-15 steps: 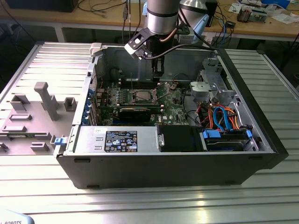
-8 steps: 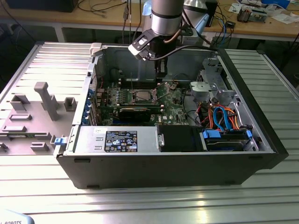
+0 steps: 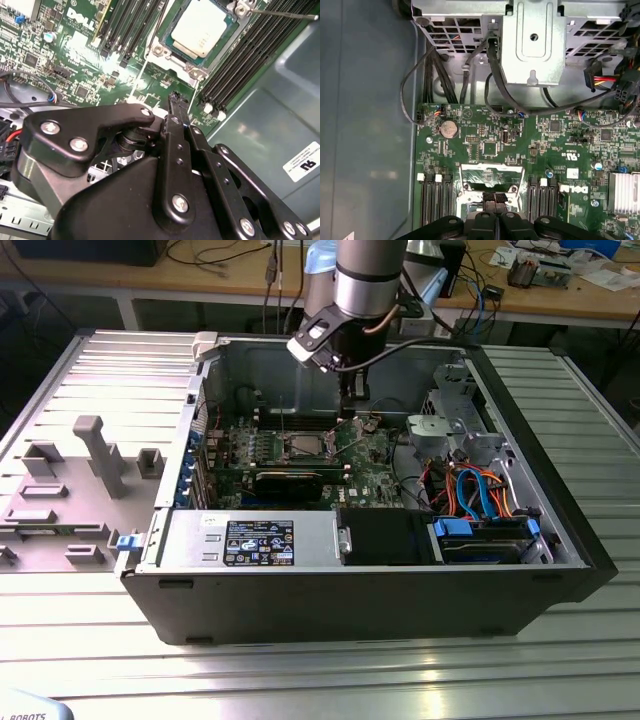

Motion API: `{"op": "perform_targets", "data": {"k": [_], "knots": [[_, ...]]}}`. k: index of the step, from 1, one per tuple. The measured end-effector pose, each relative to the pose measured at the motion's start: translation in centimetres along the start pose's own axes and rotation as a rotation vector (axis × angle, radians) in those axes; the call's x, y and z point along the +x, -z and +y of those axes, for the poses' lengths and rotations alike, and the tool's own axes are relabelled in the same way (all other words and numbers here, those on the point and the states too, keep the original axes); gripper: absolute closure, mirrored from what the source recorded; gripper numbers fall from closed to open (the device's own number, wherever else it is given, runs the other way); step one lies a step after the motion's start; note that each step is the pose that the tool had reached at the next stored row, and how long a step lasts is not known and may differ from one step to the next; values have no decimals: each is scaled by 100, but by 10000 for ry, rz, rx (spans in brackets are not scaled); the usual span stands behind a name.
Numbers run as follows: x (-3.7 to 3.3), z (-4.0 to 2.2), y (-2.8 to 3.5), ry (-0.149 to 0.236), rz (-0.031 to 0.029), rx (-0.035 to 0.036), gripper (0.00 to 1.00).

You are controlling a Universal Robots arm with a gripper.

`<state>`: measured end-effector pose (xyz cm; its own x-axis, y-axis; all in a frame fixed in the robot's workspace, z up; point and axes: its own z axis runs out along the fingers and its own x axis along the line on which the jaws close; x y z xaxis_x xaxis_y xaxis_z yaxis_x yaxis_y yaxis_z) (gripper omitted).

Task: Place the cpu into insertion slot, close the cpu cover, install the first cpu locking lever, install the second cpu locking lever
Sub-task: 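Close the cpu cover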

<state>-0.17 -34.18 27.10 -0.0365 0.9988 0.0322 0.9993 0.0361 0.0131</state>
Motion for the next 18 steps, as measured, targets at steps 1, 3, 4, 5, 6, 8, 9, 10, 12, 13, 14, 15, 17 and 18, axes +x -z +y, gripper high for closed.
{"op": "perform_targets", "data": {"k": [1, 3, 4, 5, 6, 8, 9, 10, 12, 13, 14, 15, 17, 18], "knots": [[-1, 26, -1, 1, 0, 5, 89], [-3, 90, -3, 26, 2, 31, 89], [-4, 112, -4, 30, 2, 42, 89], [-6, 182, -6, 39, 7, 96, 89], [-8, 220, -6, 43, 8, 128, 89], [-10, 272, -6, 53, 7, 149, 89], [-10, 285, -6, 56, 7, 152, 89], [-10, 291, -6, 57, 5, 154, 89], [-11, 291, -6, 56, 5, 154, 89], [-11, 292, -6, 57, 5, 154, 89], [-11, 300, -7, 60, 7, 154, 89], [-9, 335, -30, 85, 5, 171, 89], [-1, 403, -93, 127, -17, 214, 89], [2, 423, -112, 128, -17, 218, 89]]}}
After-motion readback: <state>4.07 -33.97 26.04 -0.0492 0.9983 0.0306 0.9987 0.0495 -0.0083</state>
